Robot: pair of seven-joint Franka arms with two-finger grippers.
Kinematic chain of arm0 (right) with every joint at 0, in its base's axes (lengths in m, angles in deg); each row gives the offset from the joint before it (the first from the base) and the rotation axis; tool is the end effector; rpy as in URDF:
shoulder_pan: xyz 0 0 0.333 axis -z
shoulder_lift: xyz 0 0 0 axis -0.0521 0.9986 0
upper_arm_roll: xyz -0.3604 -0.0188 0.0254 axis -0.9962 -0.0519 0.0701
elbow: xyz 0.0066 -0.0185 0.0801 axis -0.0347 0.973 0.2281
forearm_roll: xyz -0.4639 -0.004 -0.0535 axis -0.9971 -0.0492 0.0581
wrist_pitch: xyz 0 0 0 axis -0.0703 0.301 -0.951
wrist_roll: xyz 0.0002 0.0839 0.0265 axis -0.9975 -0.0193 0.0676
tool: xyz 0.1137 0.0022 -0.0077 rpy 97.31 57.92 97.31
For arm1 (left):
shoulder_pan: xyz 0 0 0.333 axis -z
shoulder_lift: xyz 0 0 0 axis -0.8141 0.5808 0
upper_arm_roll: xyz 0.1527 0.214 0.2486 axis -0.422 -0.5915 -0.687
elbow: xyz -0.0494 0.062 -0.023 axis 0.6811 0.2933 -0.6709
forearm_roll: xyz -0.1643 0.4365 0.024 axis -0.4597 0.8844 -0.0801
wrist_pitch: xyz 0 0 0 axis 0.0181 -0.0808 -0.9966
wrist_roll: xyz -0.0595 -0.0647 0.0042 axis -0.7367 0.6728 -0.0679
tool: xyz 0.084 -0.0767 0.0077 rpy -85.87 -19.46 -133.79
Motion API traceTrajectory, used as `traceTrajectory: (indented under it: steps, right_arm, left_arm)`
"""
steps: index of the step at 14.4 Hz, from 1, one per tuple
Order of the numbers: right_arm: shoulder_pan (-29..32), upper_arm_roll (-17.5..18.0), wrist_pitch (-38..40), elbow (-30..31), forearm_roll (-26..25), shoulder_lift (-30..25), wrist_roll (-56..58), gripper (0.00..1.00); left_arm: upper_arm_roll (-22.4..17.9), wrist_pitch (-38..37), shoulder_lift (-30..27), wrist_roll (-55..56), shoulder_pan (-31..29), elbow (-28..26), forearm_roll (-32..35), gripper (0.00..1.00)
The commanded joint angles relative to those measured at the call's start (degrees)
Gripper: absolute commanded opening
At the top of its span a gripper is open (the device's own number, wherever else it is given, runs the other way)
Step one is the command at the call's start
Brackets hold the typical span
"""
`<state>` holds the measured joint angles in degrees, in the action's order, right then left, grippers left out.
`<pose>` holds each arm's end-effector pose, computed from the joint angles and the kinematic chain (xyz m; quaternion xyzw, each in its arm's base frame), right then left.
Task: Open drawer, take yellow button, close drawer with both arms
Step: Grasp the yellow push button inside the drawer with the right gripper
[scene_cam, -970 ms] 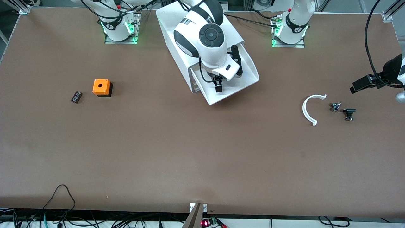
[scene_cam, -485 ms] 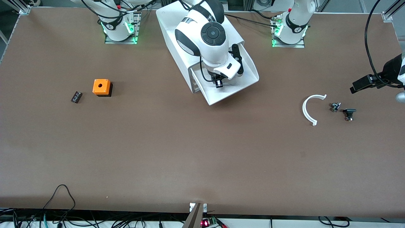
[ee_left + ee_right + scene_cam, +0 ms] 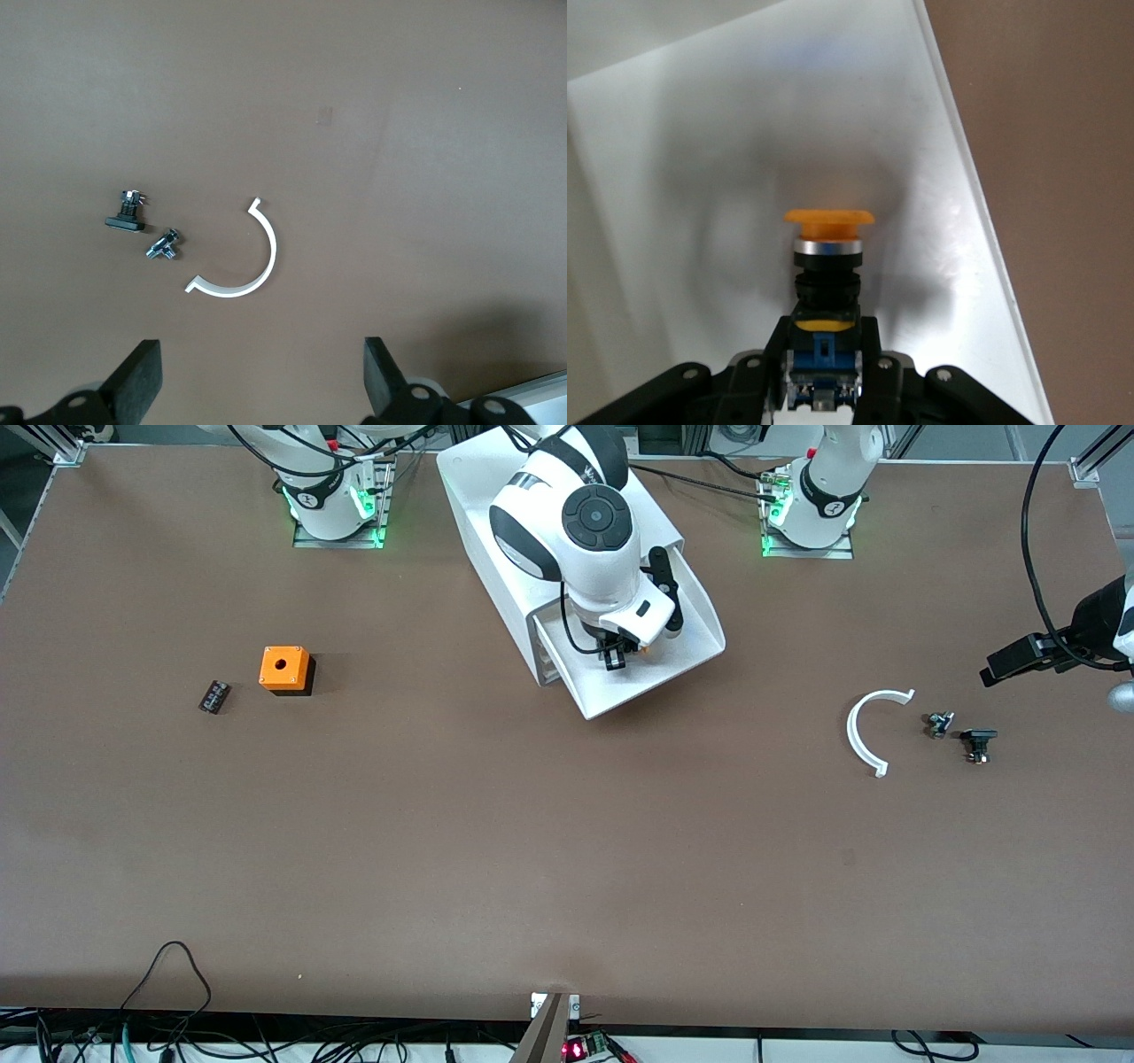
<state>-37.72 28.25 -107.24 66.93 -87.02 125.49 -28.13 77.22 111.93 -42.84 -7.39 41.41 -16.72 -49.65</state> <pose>0.5277 0.6599 0.4129 -0.6389 -0.7661 -0.0033 0.0702 0.6519 0.0393 0.6168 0.9935 0.1107 -0.0239 0.0108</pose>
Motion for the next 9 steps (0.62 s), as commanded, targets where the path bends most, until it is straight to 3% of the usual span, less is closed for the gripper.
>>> traceTrajectory:
  steps: [1,4,9]
  right_arm:
    - [-0.1,0.4,0.2,-2.1,-0.3,-1.3,-0.5,0.22]
    - [0.5,0.4,-0.6,-2.1,-0.3,-4.3,-4.9,0.2]
    - [4.7,0.2,-0.7,-1.8,-0.3,-7.7,-15.8,0.2]
  left_arm:
    - [0.8,-0.6,0.9,1.0,0.4,1.8,1.4,1.0]
    - [1.1,2.4,1.5,1.8,2.4,1.3,1.5,1.0]
    - [4.7,9.6,4.0,12.2,4.5,-2.1,1.4,1.0]
